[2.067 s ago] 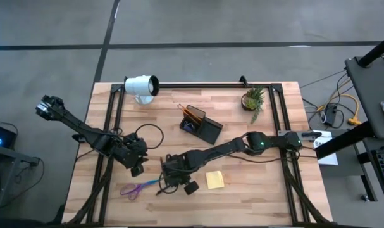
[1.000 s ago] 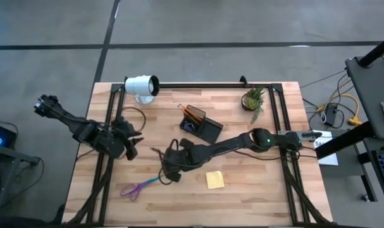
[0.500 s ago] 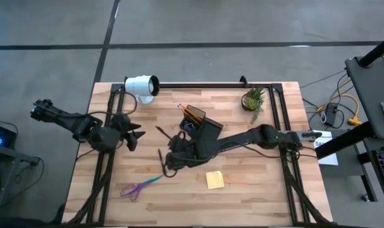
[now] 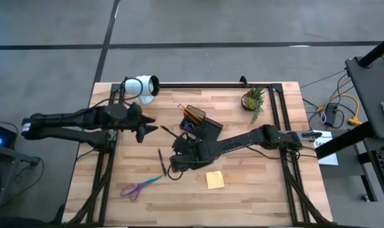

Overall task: Pick and place office supplies into organizer
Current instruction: Put the bottom black pen into the black desk organizer

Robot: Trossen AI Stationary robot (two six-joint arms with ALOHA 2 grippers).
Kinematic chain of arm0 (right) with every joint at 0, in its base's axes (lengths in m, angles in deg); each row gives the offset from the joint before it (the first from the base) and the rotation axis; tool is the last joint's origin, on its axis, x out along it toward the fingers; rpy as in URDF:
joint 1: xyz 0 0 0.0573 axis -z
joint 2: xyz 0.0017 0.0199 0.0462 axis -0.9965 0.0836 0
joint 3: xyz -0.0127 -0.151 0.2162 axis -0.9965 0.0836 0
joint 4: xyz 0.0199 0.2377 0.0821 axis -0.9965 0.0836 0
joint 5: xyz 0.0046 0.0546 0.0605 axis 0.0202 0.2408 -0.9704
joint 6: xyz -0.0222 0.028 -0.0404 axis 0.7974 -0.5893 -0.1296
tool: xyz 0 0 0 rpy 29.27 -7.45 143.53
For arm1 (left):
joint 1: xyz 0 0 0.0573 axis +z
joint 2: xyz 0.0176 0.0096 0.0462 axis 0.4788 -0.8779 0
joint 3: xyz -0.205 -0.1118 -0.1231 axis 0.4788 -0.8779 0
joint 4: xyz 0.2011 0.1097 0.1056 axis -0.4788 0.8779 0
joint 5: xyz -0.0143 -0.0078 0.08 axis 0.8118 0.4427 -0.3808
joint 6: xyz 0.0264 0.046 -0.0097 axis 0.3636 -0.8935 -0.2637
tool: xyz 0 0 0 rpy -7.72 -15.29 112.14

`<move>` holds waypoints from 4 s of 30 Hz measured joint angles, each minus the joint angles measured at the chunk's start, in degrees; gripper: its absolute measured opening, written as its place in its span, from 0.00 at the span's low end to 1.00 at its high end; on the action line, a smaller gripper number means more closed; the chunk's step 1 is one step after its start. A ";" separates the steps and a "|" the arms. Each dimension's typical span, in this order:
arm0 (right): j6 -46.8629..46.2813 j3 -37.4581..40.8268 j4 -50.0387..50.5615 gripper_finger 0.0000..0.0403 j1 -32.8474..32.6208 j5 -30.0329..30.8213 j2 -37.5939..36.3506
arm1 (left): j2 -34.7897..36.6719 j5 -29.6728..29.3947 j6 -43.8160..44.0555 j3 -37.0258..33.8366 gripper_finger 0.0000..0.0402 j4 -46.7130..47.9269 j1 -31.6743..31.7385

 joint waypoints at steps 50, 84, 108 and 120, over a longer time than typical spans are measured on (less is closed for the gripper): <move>4.24 0.70 -0.33 0.04 1.57 3.80 -0.04 | -18.43 47.11 -13.20 -0.29 0.25 -12.14 24.79; -14.30 3.39 21.65 0.32 -1.19 -1.91 -5.92 | -21.29 30.04 -26.95 7.28 0.05 -11.53 25.14; -32.77 31.39 13.91 0.17 0.31 -10.38 -28.59 | -56.16 9.72 -60.44 47.72 0.05 22.17 19.09; -21.36 31.41 9.94 0.17 6.41 -12.20 -29.28 | -66.15 8.23 -61.72 53.50 0.05 25.40 17.49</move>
